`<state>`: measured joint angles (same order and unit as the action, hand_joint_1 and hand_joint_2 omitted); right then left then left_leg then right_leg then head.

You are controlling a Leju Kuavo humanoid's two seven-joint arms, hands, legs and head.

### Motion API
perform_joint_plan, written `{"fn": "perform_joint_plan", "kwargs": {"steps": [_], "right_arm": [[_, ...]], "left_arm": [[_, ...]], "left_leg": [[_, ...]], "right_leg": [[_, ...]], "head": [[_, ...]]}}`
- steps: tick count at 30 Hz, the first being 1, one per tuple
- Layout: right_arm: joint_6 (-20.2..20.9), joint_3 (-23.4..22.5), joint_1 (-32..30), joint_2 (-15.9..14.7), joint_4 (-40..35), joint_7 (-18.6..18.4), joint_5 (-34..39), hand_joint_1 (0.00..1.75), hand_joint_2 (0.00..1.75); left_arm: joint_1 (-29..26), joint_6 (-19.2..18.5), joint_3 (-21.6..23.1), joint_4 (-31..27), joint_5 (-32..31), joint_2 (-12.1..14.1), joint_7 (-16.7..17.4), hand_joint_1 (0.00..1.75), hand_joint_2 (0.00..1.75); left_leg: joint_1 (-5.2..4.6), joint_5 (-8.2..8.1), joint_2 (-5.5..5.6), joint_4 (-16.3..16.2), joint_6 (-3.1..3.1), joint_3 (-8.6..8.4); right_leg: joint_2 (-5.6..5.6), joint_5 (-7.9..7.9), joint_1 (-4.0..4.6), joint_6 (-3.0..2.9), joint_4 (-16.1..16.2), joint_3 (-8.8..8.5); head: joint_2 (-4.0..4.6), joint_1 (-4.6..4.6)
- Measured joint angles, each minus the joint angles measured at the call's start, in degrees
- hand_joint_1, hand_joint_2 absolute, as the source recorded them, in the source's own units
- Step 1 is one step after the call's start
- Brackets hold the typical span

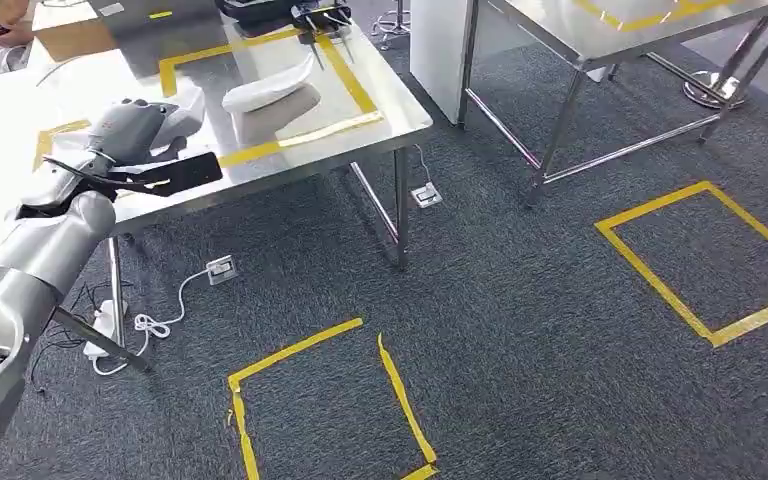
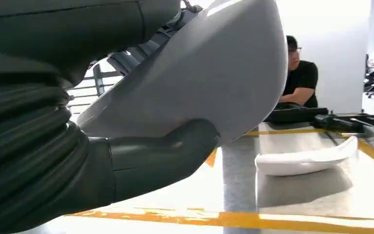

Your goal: Take the parts from the cabinet and place them on the table.

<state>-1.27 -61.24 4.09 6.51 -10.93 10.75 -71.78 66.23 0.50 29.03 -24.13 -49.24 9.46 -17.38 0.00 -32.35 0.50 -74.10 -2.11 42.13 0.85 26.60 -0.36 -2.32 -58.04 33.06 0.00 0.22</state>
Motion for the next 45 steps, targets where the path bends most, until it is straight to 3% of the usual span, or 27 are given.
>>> {"fn": "perform_joint_plan", "kwargs": {"steps": [2, 3, 4, 5, 6, 8, 10, 13, 14, 16, 18, 19, 20, 23, 24, 25, 27, 29, 30, 32, 34, 35, 38, 39, 41, 44, 45], "right_arm": [[0.11, 0.0, 0.03, 0.02, 0.0, 0.02, 0.02, 0.0, 0.0], [0.15, 0.0, 0.03, 0.04, 0.0, 0.02, 0.11, 0.0, 0.0], [0.17, 0.0, -0.01, 0.11, 0.0, 0.02, 0.2, 0.0, 0.0], [0.17, 0.0, 0.02, 0.09, 0.0, 0.02, 0.2, 0.0, 0.0], [0.17, 0.0, 0.02, 0.07, 0.0, 0.02, 0.24, 0.0, 0.0], [0.17, 0.0, 0.09, 0.07, 0.0, 0.02, 0.31, 0.0, 0.0], [0.2, 0.0, 0.25, 0.06, -0.02, 0.04, 0.29, 0.0, 0.0], [0.2, 0.0, 0.12, -0.02, -0.02, 0.02, 0.26, 0.0, 0.0], [0.2, 0.0, 0.05, -0.02, -0.02, -0.02, 0.31, 0.0, 0.0], [0.22, 0.0, 0.06, -0.02, -0.02, -0.09, 0.35, 0.0, 0.0], [0.2, 0.0, 0.08, -0.04, -0.02, -0.07, 0.37, 0.0, 0.0], [0.2, 0.0, 0.11, -0.04, -0.02, -0.07, 0.39, 0.0, 0.0], [0.2, 0.0, 0.11, -0.04, -0.02, -0.04, 0.42, 0.0, 0.0], [0.2, 0.0, 0.18, -0.04, -0.02, -0.09, 0.44, 0.0, 0.0], [0.2, 0.0, 0.26, 0.22, -0.02, -0.02, 0.44, 0.0, 0.0], [0.22, 0.0, 0.35, 0.02, -0.02, 0.04, 0.44, 0.0, 0.0], [0.15, 0.0, 0.21, 0.02, -0.02, 0.02, 0.44, 0.0, 0.0], [0.02, -0.02, 0.09, 0.02, -0.02, -0.13, 0.48, 0.0, 0.0], [-0.06, -0.04, 0.09, 0.02, -0.02, -0.11, 0.61, 0.0, 0.0], [-0.18, -0.04, 0.1, 0.02, -0.02, 0.02, 0.79, 0.0, 0.0], [-0.18, -0.07, 0.12, 0.07, -0.02, 0.02, 0.83, 0.0, 0.0], [-0.18, -0.04, 0.19, 0.04, -0.02, 0.02, 0.83, 0.0, 0.0], [-0.2, -0.07, 0.15, 0.07, -0.02, 0.02, 0.83, 0.0, 0.0], [-0.18, -0.07, 0.19, 0.04, -0.02, 0.02, 0.83, 0.0, 0.0], [-0.2, -0.07, 0.27, 0.07, -0.02, 0.02, 0.81, 0.0, 0.0], [-0.2, -0.09, -0.06, 0.0, -0.02, 0.0, 0.83, 0.0, 0.0], [-0.2, -0.09, -0.13, 0.02, -0.02, 0.0, 0.83, 0.0, 0.0]], "left_arm": [[0.06, 0.0, 0.0, -0.04, 0.0, 0.09, 0.0, 1.75, 1.75], [0.17, 0.0, -0.02, -0.06, 0.02, 0.15, -0.02, 1.75, 1.75], [0.13, 0.0, -0.02, -0.02, 0.02, 0.13, -0.02, 1.75, 1.75], [0.38, -0.07, -0.02, 0.0, 0.0, 0.09, 0.0, 1.75, 1.75], [0.35, -0.2, -0.02, -0.13, -0.04, -0.07, -0.02, 1.75, 1.75], [0.36, -0.2, -0.02, -0.09, -0.09, -0.02, 0.29, 1.75, 1.75], [0.59, 0.04, -0.02, -0.31, -0.22, -0.48, 0.78, 1.75, 1.75], [0.58, 0.2, -0.02, -0.22, -0.5, -1.03, 1.2, 1.75, 1.75], [0.4, 0.2, -0.02, -0.09, -0.59, -1.18, 1.22, 1.75, 1.75], [0.13, 0.28, -0.02, 0.0, -0.83, -1.36, 1.4, 1.75, 1.75], [0.26, 0.37, -0.02, -0.02, -1.14, -1.68, 1.51, 1.75, 1.75], [0.32, 0.39, -0.02, 0.02, -1.14, -1.79, 1.57, 1.75, 1.75], [0.46, 0.55, -0.02, 0.07, -1.16, -1.81, 1.66, 1.75, 1.75], [0.41, 0.63, -0.02, 0.09, -1.29, -1.81, 1.79, 1.75, 1.75], [0.36, 0.68, -0.04, 0.02, -1.31, -1.75, 1.79, 1.75, 1.75], [0.51, 0.68, -0.04, 0.04, -1.31, -1.59, 1.79, 1.75, 1.75], [0.78, 0.59, -0.07, 0.07, -1.36, -1.71, 1.7, 1.75, 1.75], [0.36, 0.24, -0.07, 0.2, -1.4, -1.71, 1.6, 1.75, 1.75], [0.13, 0.13, -0.07, 0.3, -1.55, -1.71, 1.53, 1.75, 1.75], [0.06, 0.11, -0.09, 0.28, -1.68, -1.71, 1.53, 1.75, 1.75], [0.37, 0.11, -0.15, 0.26, -1.7, -1.64, 1.53, 1.75, 1.75], [0.6, 0.11, -0.17, 0.24, -1.7, -1.68, 1.53, 1.75, 1.75], [0.69, 0.0, -0.22, 0.28, -1.79, -1.55, 1.53, 1.75, 1.75], [0.7, -0.02, -0.22, 0.24, -1.81, -1.57, 1.55, 1.75, 1.75], [0.99, 0.0, -0.24, 0.09, -1.81, -1.64, 1.53, 1.75, 1.75], [0.65, -0.02, -0.26, 0.11, -1.81, -1.79, 1.53, 1.75, 1.75], [0.38, -0.02, -0.24, 0.11, -1.81, -1.81, 1.53, 1.75, 1.75]], "left_leg": [[-0.14, 6.31, -0.35, 8.01, 0.64, -2.48], [-0.47, 10.05, -1.39, 13.37, 1.35, -4.33], [-1.09, 11.01, -3.16, 15.78, 1.82, -4.95], [-1.38, 8.21, -3.37, 16.75, 1.94, -4.98], [-1.46, 9.64, -3.03, 16.5, 2.47, -5.57], [-1.26, 9.89, -2.05, 16.47, 2.9, -5.63], [-0.66, 9.77, -1.33, 16.88, 3.42, -6.28], [-0.62, 9.27, -0.04, 16.77, 3.9, -6.33], [-0.61, 9.09, 0.64, 16.64, 3.84, -6.34], [-0.55, 8.61, 1.81, 16.22, 3.66, -6.6], [-0.45, 8.02, 2.79, 15.6, 3.31, -6.86], [-0.35, 7.73, 3.15, 15.3, 3.08, -6.73], [-0.6, 7.49, 3.85, 14.85, 2.66, -6.36], [-0.09, 7.88, 5.33, 15.6, 1.46, -6.33], [-0.33, 7.75, 5.43, 15.46, 1.2, -6.01], [-0.48, 6.93, 3.23, 14.26, 0.87, -5.72], [-0.11, 2.96, 0.64, 6.88, 0.21, -2.25], [0.28, 0.27, 0.07, -1.1, -0.33, 1.88], [0.5, 0.99, -0.03, -1.56, -0.42, 2.27], [0.6, 4.81, -0.24, 4.77, -0.3, -1.07], [0.54, 8.13, -0.92, 14.86, 0.22, -6.8], [-0.05, 6.76, -1.16, 15.85, 0.76, -7.65], [-0.03, 6.63, -0.69, 16.19, 2.26, -7.38], [0.11, 6.53, -0.49, 16.27, 2.71, -8.45], [0.2, 6.18, -0.42, 16.38, 3.35, -9.39], [-0.02, 5.17, -0.07, 16.36, 3.74, -10.19], [-0.07, 4.72, 0.12, 16.36, 3.7, -10.69]], "right_leg": [[0.47, 1.12, 0.15, 0.13, 0.0, -1.64], [0.79, 1.77, 0.19, 0.22, 0.03, -2.48], [1.08, 2.25, 0.18, 0.4, 0.08, -2.64], [1.23, 2.52, 0.35, 0.83, 0.1, -2.83], [1.74, 2.8, 0.47, 1.2, 0.07, -2.87], [2.61, 3.38, 0.71, 1.72, 0.2, -3.61], [0.44, 4.95, 0.41, 2.48, -2.4, -2.47], [-0.42, 9.47, 0.07, 3.27, -15.61, 5.56], [-0.43, 9.48, 0.05, 3.39, -18.53, 8.02], [-0.45, 5.13, -0.09, 3.34, -15.07, 8.11], [-1.52, -0.87, -0.19, 3.09, -5.34, 4.47], [-3.98, -1.31, -0.37, 2.8, -2.29, 3.3], [-4.56, -0.81, -0.55, 2.71, -1.34, 2.69], [-3.16, -0.75, -0.13, 1.85, -1.34, 2.4], [-2.45, -1.08, -0.66, 1.39, -0.65, 1.99], [-2.0, -1.13, -0.66, 1.06, -0.33, 1.6], [-1.55, -0.96, -0.64, 0.69, -0.29, 1.38], [-0.78, -0.73, -0.67, 0.7, -0.32, 1.35], [-0.54, -0.58, -0.68, 0.76, -0.33, 1.28], [-0.15, -0.23, -0.68, 1.08, -0.38, 0.92], [0.12, 0.23, -0.66, 1.6, -0.38, 0.21], [0.19, 0.58, -0.33, 2.13, -0.41, 0.16], [0.31, 0.09, -0.42, 3.21, -0.85, -0.53], [0.32, 0.31, -0.53, 3.42, -1.25, -0.61], [-0.21, 1.87, -0.65, 3.73, -5.2, 1.78], [-0.45, 5.96, -0.53, 4.02, -17.56, 10.11], [-0.47, 5.96, -0.49, 3.94, -18.81, 11.84]], "head": [[0.0, -0.02], [0.0, -0.02], [0.0, -0.13], [0.0, 0.15], [0.0, 0.2], [0.0, 0.2], [0.0, 0.09], [0.0, 0.07], [0.0, 0.04], [0.0, 0.04], [0.0, 0.04], [0.0, 0.07], [0.0, 0.13], [0.0, 0.04], [0.0, 0.06], [0.0, 0.35], [0.0, 0.81], [0.0, 0.89], [0.0, 0.87], [0.0, 0.87], [0.0, 0.87], [0.0, 0.85], [0.0, 0.79], [0.0, 0.85], [0.0, 0.66], [0.0, 0.63], [0.0, 0.59]]}}
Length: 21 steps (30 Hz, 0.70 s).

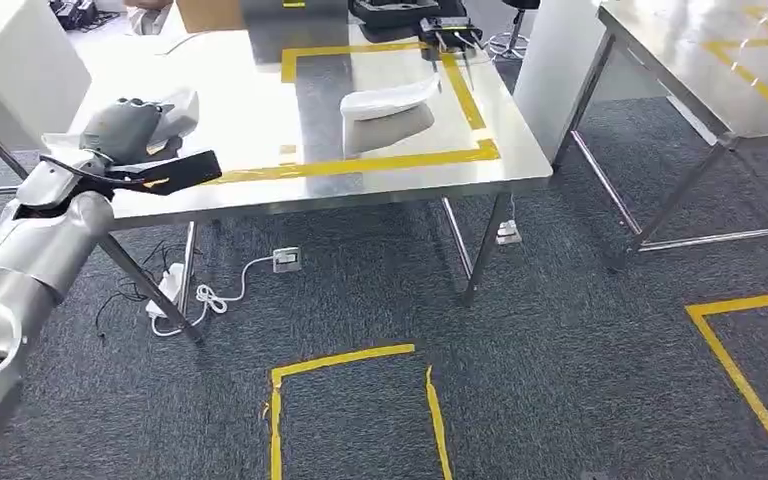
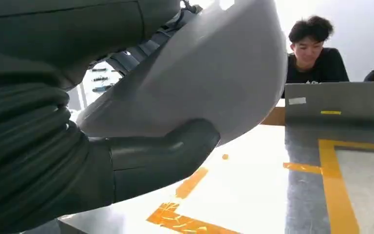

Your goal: Take the parts from the cabinet and place them on the table.

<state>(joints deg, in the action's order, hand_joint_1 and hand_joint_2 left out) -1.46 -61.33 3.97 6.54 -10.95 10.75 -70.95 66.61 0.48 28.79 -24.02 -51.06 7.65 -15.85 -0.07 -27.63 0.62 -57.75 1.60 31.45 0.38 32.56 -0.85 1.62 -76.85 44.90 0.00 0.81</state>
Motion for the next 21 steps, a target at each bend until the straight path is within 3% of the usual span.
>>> {"fn": "perform_joint_plan", "kwargs": {"steps": [1, 2, 4, 5, 6, 7, 9, 10, 11, 12, 14, 15, 16, 17, 18, 19, 20, 21], "right_arm": [[0.0, 0.0, -0.02, 0.0, 0.0, 0.02, 0.0, 0.0, 0.0], [0.0, 0.0, -0.02, 0.0, 0.0, 0.02, 0.0, 0.0, 0.0], [0.0, 0.0, -0.07, -0.04, 0.0, 0.02, 0.0, 0.0, 0.0], [0.0, -0.02, -0.2, -0.07, 0.0, 0.0, 0.02, 0.0, 0.0], [0.02, -0.02, -0.12, -0.07, 0.0, 0.0, -0.02, 0.0, 0.0], [-0.02, -0.02, -0.11, 0.0, 0.0, -0.04, 0.02, 0.0, 0.0], [-0.11, -0.02, -0.04, -0.02, 0.0, 0.02, 0.0, 0.0, 0.0], [-0.15, -0.02, -0.03, -0.02, 0.0, 0.02, 0.02, 0.0, 0.0], [-0.15, -0.02, 0.03, -0.02, 0.0, 0.02, 0.02, 0.0, 0.0], [-0.17, -0.04, 0.13, -0.02, 0.0, 0.02, 0.0, 0.0, 0.0], [-0.17, -0.02, 0.03, -0.02, 0.0, 0.02, 0.0, 0.0, 0.0], [-0.18, -0.04, -0.11, -0.02, 0.0, 0.0, 0.02, 0.0, 0.0], [-0.17, -0.04, -0.2, -0.02, 0.0, 0.0, 0.02, 0.0, 0.0], [-0.17, -0.04, -0.2, 0.0, 0.0, 0.0, 0.02, 0.0, 0.0], [-0.17, -0.04, -0.17, 0.02, 0.0, 0.02, 0.02, 0.0, 0.0], [-0.17, -0.04, -0.18, 0.04, 0.0, 0.02, 0.02, 0.0, 0.0], [-0.17, -0.04, -0.29, 0.04, 0.0, 0.02, 0.02, 0.0, 0.0], [-0.15, -0.04, -0.22, 0.04, 0.0, 0.02, -0.04, 0.0, 0.0]], "left_arm": [[-0.22, 0.0, -0.02, 0.0, 0.0, 0.0, 0.0, 1.75, 1.75], [-0.28, 0.0, 0.0, -0.02, 0.0, -0.02, 0.0, 1.75, 1.75], [-0.24, 0.0, 0.0, -0.02, 0.0, -0.07, 0.0, 1.75, 1.75], [-0.24, 0.0, -0.02, 0.13, 0.0, -0.04, 0.0, 1.75, 1.75], [-0.2, -0.02, -0.02, 0.15, 0.0, -0.24, 0.0, 1.75, 1.75], [-0.28, -0.22, -0.02, 0.11, 0.0, -0.22, 0.02, 1.75, 1.75], [-0.15, -0.22, -0.04, -0.13, 0.0, -0.15, 0.0, 1.75, 1.75], [-0.13, -0.22, -0.11, -0.17, 0.0, -0.09, 0.02, 1.75, 1.75], [0.02, -0.22, -0.13, -0.15, 0.0, -0.13, -0.09, 1.75, 1.75], [0.14, -0.22, -0.15, -0.15, 0.0, -0.13, -0.2, 1.75, 1.75], [-0.19, -0.24, -0.22, -0.02, 0.0, 0.02, -0.07, 1.75, 1.75], [-0.4, -0.22, -0.22, 0.0, 0.0, 0.02, -0.07, 1.75, 1.75], [-0.54, -0.22, -0.22, 0.02, 0.0, 0.04, 0.0, 1.75, 1.75], [-0.54, -0.24, -0.22, 0.04, 0.0, 0.07, 0.0, 1.75, 1.75], [-0.52, -0.22, -0.22, 0.09, 0.0, 0.09, 0.0, 1.75, 1.75], [-0.53, -0.22, -0.22, 0.15, 0.0, 0.2, -0.04, 1.75, 1.75], [-0.68, -0.24, -0.24, 0.5, 0.0, 0.26, -0.04, 1.75, 1.75], [-0.7, -0.26, -0.26, 0.63, 0.0, 0.53, 0.02, 1.75, 1.75]], "left_leg": [[-0.04, -0.53, 0.2, 0.0, -0.1, -0.69], [-0.09, -1.13, 0.31, 0.0, -0.24, -1.56], [-0.09, -2.52, 0.32, 0.01, -0.5, -3.21], [-0.22, -3.21, 0.4, -0.27, -0.71, -3.55], [-0.32, -3.72, 0.73, 0.12, -1.13, -3.53], [-0.26, -4.25, 0.66, 0.79, -1.53, -3.78], [-0.33, -3.25, 0.69, -0.49, -2.35, -5.02], [-0.16, -3.09, 0.42, -2.28, -2.4, -4.07], [-0.17, -2.58, 0.13, -5.9, -2.6, -2.38], [-0.03, -3.07, 0.05, -10.25, -2.84, 0.41], [0.31, -7.68, 0.01, -16.47, -3.43, 5.92], [0.4, -9.72, -0.04, -17.2, -3.5, 7.66], [0.46, -10.42, -0.11, -16.13, -3.72, 8.59], [0.47, -9.41, -0.21, -13.59, -3.63, 8.73], [0.46, -6.5, -0.31, -9.6, -3.62, 8.35], [0.47, -1.22, -0.48, -4.94, -3.51, 7.78], [0.42, 6.16, -1.05, -0.49, -3.34, 7.79], [0.24, 6.33, -1.48, -0.42, -2.81, 7.77]], "right_leg": [[-0.01, -1.31, 0.03, -0.14, 1.7, 0.19], [-0.03, -3.67, 0.07, -0.35, 5.67, -0.93], [-0.11, -10.4, 0.33, -1.12, 15.94, -4.42], [-0.22, -13.06, 0.6, -1.55, 18.8, -4.67], [-0.15, -10.7, 0.81, -1.61, 18.53, -5.07], [-0.26, -10.72, 0.99, -1.82, 18.59, -5.62], [-0.23, -10.06, 0.68, -2.89, 19.04, -7.07], [-0.24, -9.82, 0.49, -3.25, 19.34, -7.98], [-0.25, -9.28, 0.45, -3.62, 19.33, -8.72], [-0.27, -8.63, 0.42, -3.73, 19.34, -9.35], [-0.43, -7.15, 0.4, -3.71, 19.33, -10.91], [-0.54, -6.4, 0.37, -3.61, 19.32, -11.84], [-0.59, -5.52, 0.36, -3.52, 19.32, -12.93], [-0.64, -4.62, 0.34, -3.42, 19.32, -14.03], [-0.64, -3.65, 0.32, -3.32, 19.32, -15.32], [-0.6, -2.56, 0.3, -3.16, 19.35, -16.56], [-0.65, -1.68, 0.41, -2.89, 19.31, -17.28], [-0.91, -0.72, 0.54, -2.41, 19.28, -18.07]], "head": [[0.0, 0.02], [0.0, 0.02], [0.0, 0.02], [0.0, -0.02], [0.0, -0.04], [0.0, 0.07], [0.0, 0.04], [0.0, 0.04], [0.0, 0.11], [0.0, 0.11], [0.0, 0.11], [0.0, 0.15], [0.0, 0.15], [0.0, 0.13], [0.0, 0.15], [0.0, 0.13], [0.0, 0.15], [0.0, 0.24]]}}
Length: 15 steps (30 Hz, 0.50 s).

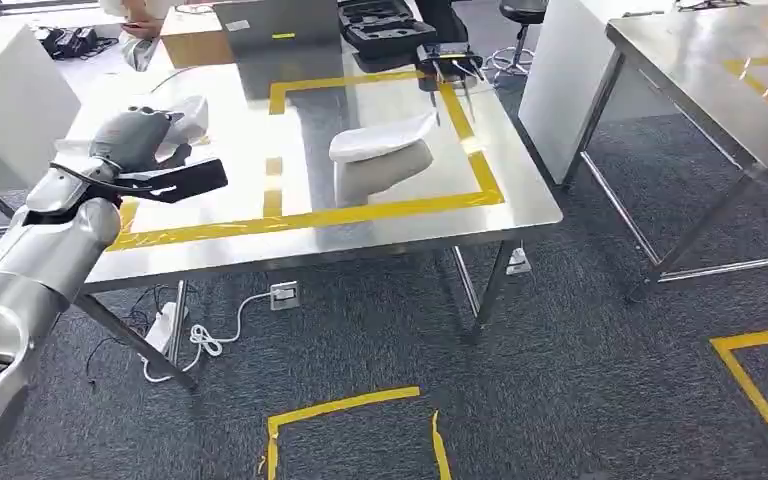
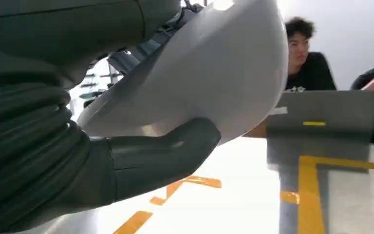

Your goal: Take the parts from the cabinet and place them on the table.

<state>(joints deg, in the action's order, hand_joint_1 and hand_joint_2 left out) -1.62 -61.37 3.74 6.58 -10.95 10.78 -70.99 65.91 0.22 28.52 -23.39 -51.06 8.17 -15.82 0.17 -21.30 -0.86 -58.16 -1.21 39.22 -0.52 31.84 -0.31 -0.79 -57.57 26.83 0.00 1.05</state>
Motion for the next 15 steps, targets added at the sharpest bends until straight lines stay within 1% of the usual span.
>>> {"fn": "perform_joint_plan", "kwargs": {"steps": [1, 2, 3, 4, 5, 6, 7, 8, 9, 10, 11, 12, 13, 14, 15], "right_arm": [[-0.04, -0.02, 0.09, 0.0, 0.0, -0.11, 0.07, 0.0, 0.0], [-0.04, -0.04, 0.07, -0.02, 0.0, -0.04, 0.06, 0.0, 0.0], [-0.04, -0.04, 0.17, -0.02, 0.0, 0.0, 0.07, 0.0, 0.0], [0.02, -0.04, 0.32, -0.18, -0.02, 0.0, 0.04, 0.0, 0.0], [0.07, -0.04, 0.43, -0.11, -0.02, 0.02, 0.02, 0.0, 0.0], [0.13, -0.04, 0.49, -0.11, -0.02, 0.0, -0.02, 0.0, 0.0], [0.13, -0.04, 0.41, -0.11, -0.02, -0.02, -0.02, 0.0, 0.0], [0.13, -0.04, 0.28, -0.11, -0.02, -0.02, -0.02, 0.0, 0.0], [0.15, -0.07, 0.17, -0.11, -0.02, -0.11, 0.02, 0.0, 0.0], [0.17, -0.11, 0.12, -0.09, -0.02, -0.17, 0.15, 0.0, 0.0], [0.17, -0.22, 0.09, -0.09, -0.02, -0.17, 0.26, 0.0, 0.0], [0.17, -0.39, 0.01, -0.09, -0.02, -0.17, 0.42, 0.0, 0.0], [0.17, -0.46, -0.14, -0.09, -0.02, -0.17, 0.44, 0.0, 0.0], [0.15, -0.57, -0.44, -0.15, -0.02, -0.22, 0.46, 0.0, 0.0], [0.13, -0.7, -0.69, -0.2, 0.0, -0.26, 0.5, 0.0, 0.0]], "left_arm": [[-0.01, -0.09, 0.0, -0.07, 0.0, 0.04, -0.02, 1.75, 1.75], [-0.03, -0.04, 0.0, -0.28, 0.0, 0.02, 0.0, 1.75, 1.75], [0.36, -0.02, 0.0, -0.33, 0.0, 0.0, 0.0, 1.75, 1.75], [0.63, -0.04, 0.0, -0.53, 0.0, -0.26, -0.02, 1.75, 1.75], [0.82, -0.04, -0.02, -0.52, 0.02, -0.2, -0.09, 1.75, 1.75], [0.96, -0.04, -0.02, -0.48, 0.02, -0.24, -0.31, 1.75, 1.75], [0.84, -0.04, -0.02, -0.46, 0.0, -0.48, -0.37, 1.75, 1.75], [0.6, -0.04, -0.02, -0.44, 0.0, -0.61, -0.46, 1.75, 1.75], [0.3, -0.07, -0.02, -0.42, -0.09, -0.74, -0.63, 1.75, 1.75], [0.14, -0.07, -0.02, -0.31, -0.2, -0.94, -0.7, 1.75, 1.75], [0.1, -0.09, -0.02, -0.24, -0.35, -1.05, -0.72, 1.75, 1.75], [0.09, -0.09, -0.02, -0.15, -0.39, -1.35, -0.74, 1.75, 1.75], [0.08, -0.09, -0.02, -0.09, -0.46, -1.64, -0.79, 1.75, 1.75], [-0.07, -0.13, -0.02, 0.24, -0.52, -1.79, -0.76, 1.75, 1.75], [-0.18, -0.18, -0.02, 0.66, -0.55, -2.06, -0.77, 1.75, 1.75]], "left_leg": [[-0.39, -0.64, 0.22, -0.1, 0.52, -1.01], [-0.19, -1.2, 0.36, 0.33, 1.19, -1.3], [-0.23, -1.78, 0.59, 0.38, 1.69, -1.86], [0.04, -1.72, 0.88, 0.64, 2.12, -3.22], [-0.01, -2.48, 0.85, 0.72, 2.52, -4.13], [-0.05, -3.23, 0.95, 0.76, 2.83, -4.91], [-0.07, -4.01, 1.1, 0.77, 2.95, -5.69], [-0.1, -4.83, 1.33, 0.77, 2.98, -6.56], [-0.14, -5.74, 1.54, 0.77, 2.97, -7.72], [-0.17, -6.74, 1.68, 0.77, 2.89, -8.94], [-0.22, -7.73, 1.78, 0.77, 2.77, -10.18], [-0.31, -8.84, 1.85, 0.77, 2.73, -11.61], [-0.39, -9.88, 1.85, 0.82, 2.72, -12.89], [-0.34, -10.83, 1.91, 0.99, 2.73, -13.09], [-0.6, -11.84, 2.29, 0.49, 2.41, -14.76]], "right_leg": [[0.27, 0.88, -0.02, 0.5, 0.5, -0.56], [0.27, 0.28, -0.01, 0.99, -0.13, -1.6], [0.29, -0.35, 0.0, 1.25, -0.5, -1.46], [0.32, -0.7, -0.09, 1.39, -2.84, -0.29], [0.31, -2.07, -0.15, 1.43, -6.96, 1.84], [0.32, -2.23, -0.27, 1.59, -11.34, 5.11], [0.3, -1.1, -0.23, 1.68, -14.89, 8.29], [0.3, 1.18, -0.19, 1.92, -17.2, 11.13], [0.3, 4.15, -0.18, 1.98, -18.05, 13.59], [0.31, 6.01, -0.17, 2.02, -17.15, 15.09], [0.31, 6.31, -0.12, 1.91, -14.99, 15.82], [0.31, 4.72, -0.01, 1.66, -11.41, 15.91], [0.29, 0.29, 0.27, 1.13, -7.33, 15.73], [0.34, -7.91, 0.58, 0.26, -2.86, 15.58], [0.08, -13.91, 1.16, 0.04, 0.4, 15.98]], "head": [[0.0, -0.07], [0.0, -0.06], [0.0, -0.07], [0.0, -0.04], [0.0, -0.22], [0.0, -0.31], [0.0, -0.24], [0.0, -0.33], [0.0, -0.35], [0.0, -0.42], [0.0, -0.44], [0.0, -0.44], [0.0, -0.5], [0.0, -0.53], [0.0, -0.53]]}}
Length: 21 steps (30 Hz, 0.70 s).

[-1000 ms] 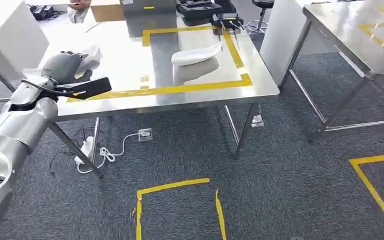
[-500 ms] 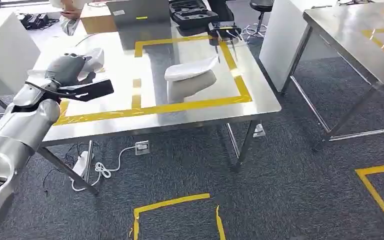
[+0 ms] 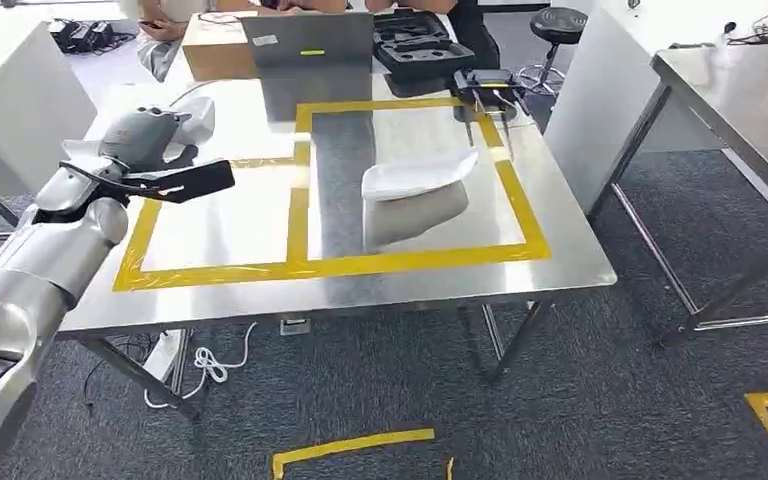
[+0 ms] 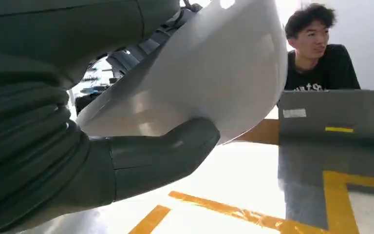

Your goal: Take the parts from the cabinet and place them on the table.

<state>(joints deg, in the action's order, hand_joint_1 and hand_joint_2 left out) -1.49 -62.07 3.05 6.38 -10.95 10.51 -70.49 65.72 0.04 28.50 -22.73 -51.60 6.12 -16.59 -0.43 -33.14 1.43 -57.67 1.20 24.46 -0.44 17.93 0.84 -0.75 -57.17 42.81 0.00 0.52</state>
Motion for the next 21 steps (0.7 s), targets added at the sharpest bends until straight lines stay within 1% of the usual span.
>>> {"fn": "perform_joint_plan", "kwargs": {"steps": [1, 2, 3, 4, 5, 6, 7, 8, 9, 10, 11, 12, 13, 14, 15, 16, 17, 18, 19, 20, 21], "right_arm": [[0.0, -0.15, -0.14, 0.04, 0.0, -0.13, 0.02, 0.0, 0.0], [-0.02, -0.24, -0.2, 0.04, 0.0, -0.15, 0.09, 0.0, 0.0], [-0.07, -0.31, 0.16, 0.02, 0.0, -0.15, 0.09, 0.0, 0.0], [-0.11, -0.33, 0.66, 0.04, 0.0, -0.15, 0.13, 0.0, 0.0], [-0.17, -0.35, 0.98, 0.04, 0.0, -0.15, 0.26, 0.0, 0.0], [-0.22, -0.41, 0.97, 0.04, 0.0, -0.17, 0.26, 0.0, 0.0], [-0.31, -0.52, 1.01, 0.04, 0.0, -0.24, 0.31, 0.0, 0.0], [-0.39, -0.55, 1.01, 0.04, 0.0, -0.31, 0.37, 0.0, 0.0], [-0.48, -0.57, 0.95, 0.04, 0.0, -0.48, 0.42, 0.0, 0.0], [-0.48, -0.59, 0.84, 0.07, 0.0, -0.52, 0.44, 0.0, 0.0], [-0.52, -0.63, 0.73, 0.11, 0.0, -0.57, 0.44, 0.0, 0.0], [-0.55, -0.63, 0.7, 0.18, 0.0, -0.59, 0.44, 0.0, 0.0], [-0.55, -0.63, 0.71, 0.24, 0.0, -0.57, 0.44, 0.0, 0.0], [-0.55, -0.63, 0.7, 0.26, 0.0, -0.57, 0.44, 0.0, 0.0], [-0.57, -0.63, 0.81, 0.22, 0.0, -0.57, 0.44, 0.0, 0.0], [-0.7, -0.65, 0.82, 0.2, -0.02, -0.5, 0.44, 0.0, 0.0], [-0.63, -0.65, 0.8, 0.2, -0.02, -0.5, 0.44, 0.0, 0.0], [-0.68, -0.65, 0.75, 0.2, -0.02, -0.5, 0.44, 0.0, 0.0], [-0.68, -0.65, 0.87, 0.18, -0.02, -0.52, 0.44, 0.0, 0.0], [-0.68, -0.65, 0.96, 0.17, -0.02, -0.5, 0.44, 0.0, 0.0], [-0.68, -0.65, 1.12, 0.2, -0.02, -0.5, 0.44, 0.0, 0.0]], "left_arm": [[-0.25, -0.24, 0.0, 0.06, -0.13, -0.48, 0.0, 1.75, 1.75], [-0.49, -0.26, 0.0, 0.0, -0.15, -0.67, 0.07, 1.75, 1.75], [0.04, -0.2, 0.0, 0.04, -0.13, -0.5, 0.04, 1.75, 1.75], [0.71, -0.06, 0.0, -0.09, -0.11, -0.55, 0.04, 1.75, 1.75], [1.17, 0.2, -0.02, -0.07, -0.07, -0.59, 0.02, 1.75, 1.75], [1.46, 0.48, -0.09, -0.02, 0.04, -0.65, 0.02, 1.75, 1.75], [1.34, 0.68, -0.11, 0.02, 0.07, -0.65, -0.04, 1.75, 1.75], [0.86, 0.72, -0.11, 0.11, 0.09, -0.65, -0.13, 1.75, 1.75], [0.29, 0.79, -0.11, 0.2, 0.11, -0.65, -0.17, 1.75, 1.75], [-0.07, 0.81, -0.11, 0.31, 0.11, -0.65, -0.22, 1.75, 1.75], [-0.22, 0.81, -0.11, 0.37, 0.13, -0.65, -0.26, 1.75, 1.75], [-0.24, 0.83, -0.11, 0.46, 0.15, -0.65, -0.26, 1.75, 1.75], [-0.24, 0.85, -0.11, 0.48, 0.15, -0.63, -0.26, 1.75, 1.75], [-0.29, 0.96, -0.11, 0.55, 0.15, -0.59, -0.26, 1.75, 1.75], [-0.26, 1.05, -0.13, 0.7, 0.17, -0.5, -0.39, 1.75, 1.75], [-0.4, 1.09, -0.15, 0.7, 0.2, -0.52, -0.39, 1.75, 1.75], [-0.54, 1.14, -0.15, 0.7, 0.28, -0.52, -0.5, 1.75, 1.75], [-0.5, 1.31, -0.24, 0.68, 0.5, -0.52, -0.63, 1.75, 1.75], [-0.45, 1.57, -0.35, 0.57, 0.61, -0.52, -0.83, 1.75, 1.75], [-0.45, 1.82, -0.5, 0.44, 0.66, -0.57, -1.09, 1.75, 1.75], [-0.44, 2.03, -0.74, 0.5, 0.72, -0.46, -1.14, 1.75, 1.75]], "left_leg": [[-0.16, -1.14, 0.41, 0.32, -0.5, -0.07], [-0.14, -1.72, 0.41, 0.5, -0.81, -1.88], [-0.12, -0.17, 0.35, -1.94, -1.21, -1.41], [-0.12, 1.11, 0.33, -4.92, -1.49, 0.37], [0.1, 2.43, -0.22, -9.0, -1.75, 2.64], [0.12, 2.88, -0.57, -12.48, -2.15, 5.17], [0.24, 1.52, -0.61, -15.52, -2.22, 7.92], [0.43, -1.42, -0.63, -17.54, -2.49, 10.33], [0.65, -4.62, -0.67, -18.37, -2.51, 12.28], [0.86, -6.71, -0.75, -17.96, -2.76, 13.69], [1.04, -6.97, -0.85, -16.42, -2.86, 14.39], [1.2, -5.25, -0.95, -13.53, -2.99, 14.41], [1.36, -1.19, -1.08, -9.45, -3.42, 14.07], [1.59, 5.66, -1.29, -4.82, -3.92, 13.79], [1.7, 9.92, -1.54, -0.2, -3.95, 14.39], [1.49, 9.28, -2.28, -1.38, -3.22, 13.81], [1.31, 9.59, -1.98, -1.16, -2.64, 13.3], [1.5, 9.57, -1.83, -0.82, -2.11, 12.94], [1.61, 9.74, -1.78, -0.84, -1.67, 12.14], [1.6, 9.74, -1.73, -0.8, -1.31, 11.54], [1.56, 9.42, -1.67, -0.76, -1.0, 11.15]], "right_leg": [[-0.25, 0.81, -0.16, -0.21, -0.96, -1.06], [-0.23, 0.84, 0.01, -0.25, -1.26, -1.55], [-0.24, 2.13, -0.11, -0.61, -1.19, -2.14], [-0.27, 2.34, -0.26, -0.89, -1.09, -3.15], [-0.21, 3.07, -0.4, -1.18, -0.85, -3.84], [-0.21, 3.78, -0.57, -1.54, -0.85, -4.47], [-0.22, 4.52, -0.75, -1.64, -0.85, -5.26], [-0.26, 5.39, -0.95, -1.61, -0.85, -6.14], [-0.35, 6.23, -1.12, -1.48, -0.85, -7.09], [-0.44, 7.03, -1.28, -1.31, -0.85, -8.05], [-0.49, 7.81, -1.4, -1.1, -0.86, -8.97], [-0.51, 8.58, -1.56, -0.86, -0.87, -9.96], [-0.52, 9.4, -1.75, -0.56, -0.91, -10.97], [-0.52, 10.29, -1.84, -0.15, -0.89, -11.57], [-0.55, 11.12, -1.67, 0.25, -1.67, -12.18], [-0.73, 11.97, -1.63, 0.72, -1.24, -12.45], [-0.58, 12.97, -1.63, 1.26, -0.83, -12.75], [-0.56, 11.98, -1.56, 1.68, -1.97, -13.35], [-0.49, 12.21, -1.74, 1.77, -1.7, -13.69], [-0.27, 12.03, -1.86, 1.93, -3.04, -13.08], [0.01, 11.22, -1.88, 2.09, -6.63, -11.13]], "head": [[0.0, 0.0], [0.0, -0.04], [0.0, 0.02], [0.0, -0.13], [0.0, 0.02], [0.0, 0.13], [0.0, 0.13], [0.0, 0.09], [0.0, 0.13], [0.0, 0.11], [0.0, 0.13], [0.0, 0.11], [0.0, 0.11], [0.0, 0.13], [0.0, 0.22], [0.0, 0.15], [0.0, 0.22], [0.0, 0.09], [0.0, 0.09], [0.0, 0.07], [0.0, 0.0]]}}
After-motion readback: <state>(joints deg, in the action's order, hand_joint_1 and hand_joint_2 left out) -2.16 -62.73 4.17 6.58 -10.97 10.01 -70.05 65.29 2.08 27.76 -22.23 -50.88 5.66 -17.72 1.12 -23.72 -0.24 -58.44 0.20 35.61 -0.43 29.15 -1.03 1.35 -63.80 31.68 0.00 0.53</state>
